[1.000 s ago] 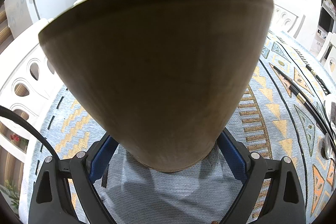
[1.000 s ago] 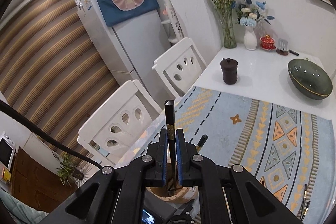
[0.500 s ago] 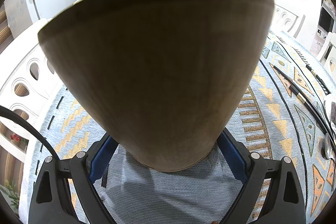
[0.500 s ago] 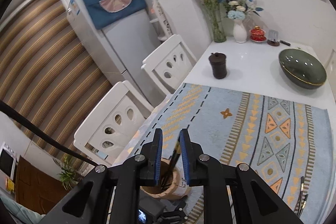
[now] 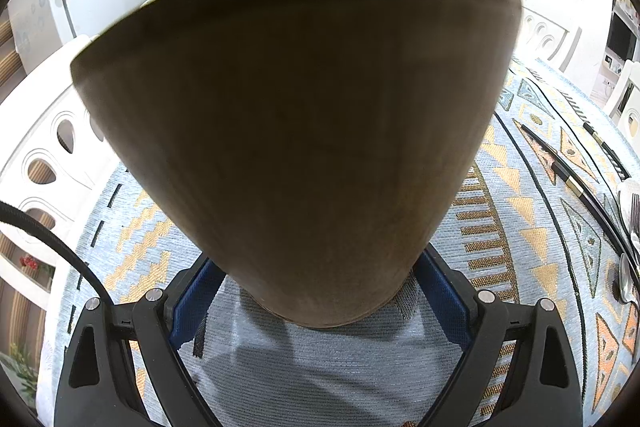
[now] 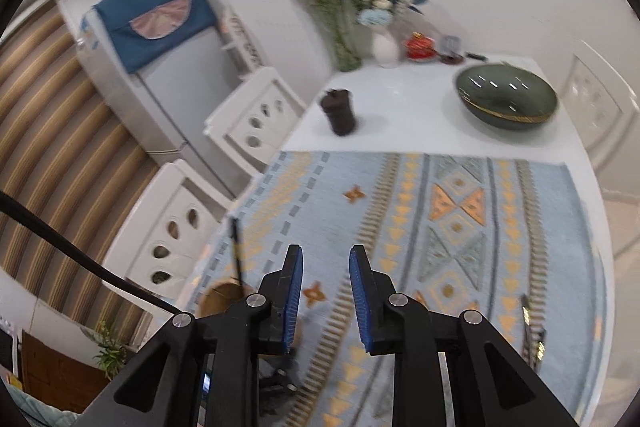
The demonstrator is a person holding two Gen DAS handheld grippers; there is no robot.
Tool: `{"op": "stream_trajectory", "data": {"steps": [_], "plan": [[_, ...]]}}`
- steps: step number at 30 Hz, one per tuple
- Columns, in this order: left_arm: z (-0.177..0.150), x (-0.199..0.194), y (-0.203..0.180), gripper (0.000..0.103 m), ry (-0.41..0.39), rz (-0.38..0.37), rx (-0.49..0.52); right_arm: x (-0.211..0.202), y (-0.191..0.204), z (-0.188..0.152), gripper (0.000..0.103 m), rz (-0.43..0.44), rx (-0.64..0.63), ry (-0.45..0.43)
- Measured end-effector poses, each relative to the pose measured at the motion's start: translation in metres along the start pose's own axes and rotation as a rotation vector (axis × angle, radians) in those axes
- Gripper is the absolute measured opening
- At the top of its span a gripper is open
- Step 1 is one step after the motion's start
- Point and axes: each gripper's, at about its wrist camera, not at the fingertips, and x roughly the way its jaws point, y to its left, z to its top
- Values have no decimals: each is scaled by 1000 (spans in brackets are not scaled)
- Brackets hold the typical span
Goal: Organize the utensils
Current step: 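Move the open right gripper down to the cutlery row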
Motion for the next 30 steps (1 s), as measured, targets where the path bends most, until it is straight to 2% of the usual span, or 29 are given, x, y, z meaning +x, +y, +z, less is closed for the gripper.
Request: {"op": "stream_trajectory", "data": {"steps": [10,15,17,19,28,30], "plan": [[1,-1,-1,94,1,2,3,15,-47,-50,24,-119,74,164],[2,-1,0,94,1,4,5,24,-64,-62,24,-173,113,216],[2,-1,-1,94,0,6,6,30,-74,-64,25,-232,125,243],[2,-1,-1,94,1,5,6,40,-87,-68,27,-353,124,303],[2,0,-9,94,-2,21,17,35,-159,-74,27,-501,233,346],[2,0,-8,94,-1,18,15,39,-178,-73,27,-503,267,374]]}}
